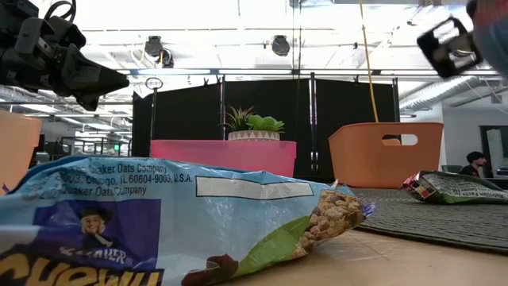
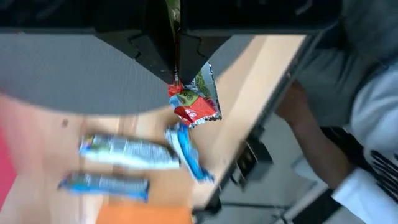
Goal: Pick and place Granola Bars by type
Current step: Put the green/red granola bar into the top right orange bin
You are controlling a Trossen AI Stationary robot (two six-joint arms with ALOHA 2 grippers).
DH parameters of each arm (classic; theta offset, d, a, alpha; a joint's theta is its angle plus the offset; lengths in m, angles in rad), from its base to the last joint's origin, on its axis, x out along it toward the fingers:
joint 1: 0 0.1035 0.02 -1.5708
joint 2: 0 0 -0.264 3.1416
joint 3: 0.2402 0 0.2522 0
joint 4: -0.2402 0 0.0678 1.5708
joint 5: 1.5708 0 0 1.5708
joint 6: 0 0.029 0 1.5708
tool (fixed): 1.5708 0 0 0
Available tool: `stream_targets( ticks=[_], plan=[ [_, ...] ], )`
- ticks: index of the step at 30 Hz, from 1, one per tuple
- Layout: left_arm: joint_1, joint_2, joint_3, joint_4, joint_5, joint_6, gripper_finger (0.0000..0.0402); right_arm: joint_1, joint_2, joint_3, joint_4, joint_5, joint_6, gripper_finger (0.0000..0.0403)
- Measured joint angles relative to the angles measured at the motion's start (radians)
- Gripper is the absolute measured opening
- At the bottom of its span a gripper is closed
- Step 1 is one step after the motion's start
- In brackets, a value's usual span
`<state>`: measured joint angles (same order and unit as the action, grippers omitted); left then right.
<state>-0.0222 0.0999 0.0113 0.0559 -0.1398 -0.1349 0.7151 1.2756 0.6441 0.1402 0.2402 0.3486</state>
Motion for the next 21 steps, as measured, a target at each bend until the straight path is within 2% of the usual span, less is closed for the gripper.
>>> stream_targets(
  ticks=[7,10,15,21],
  plan=[
    [0.000,0.000,0.000,0.000,0.000,0.000,0.0072,0.000,-0.132,0.000,-0.039,0.007,-0.080,0.0002],
    [0.000,0.000,0.000,0.000,0.000,0.000,0.0072,0.000,-0.183,0.000,-0.113,0.049,-0.082,0.0002],
    [0.000,0.000,0.000,0.000,0.000,0.000,0.0072,0.000,-0.253,0.001,-0.260,0.047,-0.051,0.0002],
    [0.000,0.000,0.000,0.000,0.000,0.000,0.0072,-0.002,-0.318,-0.011,-0.313,0.047,-0.073,0.0002]
  ],
)
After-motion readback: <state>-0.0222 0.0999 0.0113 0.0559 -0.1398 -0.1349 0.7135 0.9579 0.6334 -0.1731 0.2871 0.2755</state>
